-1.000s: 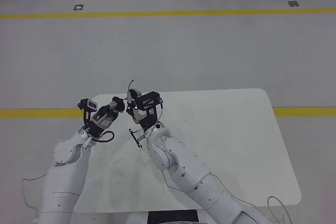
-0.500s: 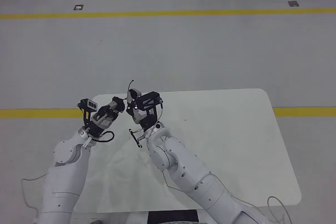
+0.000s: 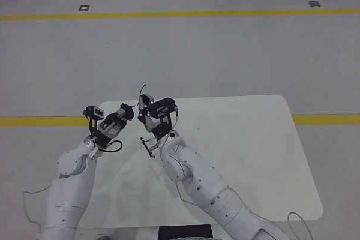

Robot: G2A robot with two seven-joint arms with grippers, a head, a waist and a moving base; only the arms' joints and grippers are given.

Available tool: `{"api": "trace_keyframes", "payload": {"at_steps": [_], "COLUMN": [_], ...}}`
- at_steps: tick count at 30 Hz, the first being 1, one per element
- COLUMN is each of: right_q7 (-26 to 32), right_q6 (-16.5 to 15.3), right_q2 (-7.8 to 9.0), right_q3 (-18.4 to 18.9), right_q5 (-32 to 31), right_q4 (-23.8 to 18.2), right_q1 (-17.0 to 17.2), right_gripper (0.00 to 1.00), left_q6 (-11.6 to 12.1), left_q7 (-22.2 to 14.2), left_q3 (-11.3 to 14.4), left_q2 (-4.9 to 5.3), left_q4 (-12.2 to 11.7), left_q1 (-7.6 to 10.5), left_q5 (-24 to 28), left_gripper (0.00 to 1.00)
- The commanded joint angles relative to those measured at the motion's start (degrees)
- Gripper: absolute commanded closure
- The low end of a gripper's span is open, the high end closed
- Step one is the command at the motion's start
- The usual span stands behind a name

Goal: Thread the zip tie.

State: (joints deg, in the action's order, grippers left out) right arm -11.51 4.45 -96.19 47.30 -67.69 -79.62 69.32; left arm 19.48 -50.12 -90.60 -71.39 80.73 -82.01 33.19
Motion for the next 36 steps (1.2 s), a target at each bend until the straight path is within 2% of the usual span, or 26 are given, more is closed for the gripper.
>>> {"api": "trace_keyframes", "payload": {"at_steps": [1, 8, 22, 36], "right_q7": [0.07, -0.67, -2.34, -4.05], "right_q6": [-0.41, -1.13, 0.14, 1.63], "right_q2": [0.16, 0.03, -1.09, -1.78], "right_q3": [0.35, 0.11, -1.27, -1.29], "right_q5": [-0.29, -0.44, -0.77, -1.44], "right_q4": [-0.71, -0.78, 3.01, 4.91], "right_q1": [0.61, 0.91, -1.28, -1.62], "right_gripper": [1.00, 1.00, 1.00, 1.00], "left_q6": [0.00, 0.00, 0.00, 0.00], "left_q7": [0.00, 0.00, 0.00, 0.00], "left_q3": [0.00, 0.00, 0.00, 0.00], "left_q2": [0.00, 0.00, 0.00, 0.00], "left_q4": [0.00, 0.00, 0.00, 0.00], "left_q1": [0.00, 0.00, 0.00, 0.00], "left_q5": [0.00, 0.00, 0.00, 0.00], "left_gripper": [1.00, 1.00, 1.00, 1.00]}}
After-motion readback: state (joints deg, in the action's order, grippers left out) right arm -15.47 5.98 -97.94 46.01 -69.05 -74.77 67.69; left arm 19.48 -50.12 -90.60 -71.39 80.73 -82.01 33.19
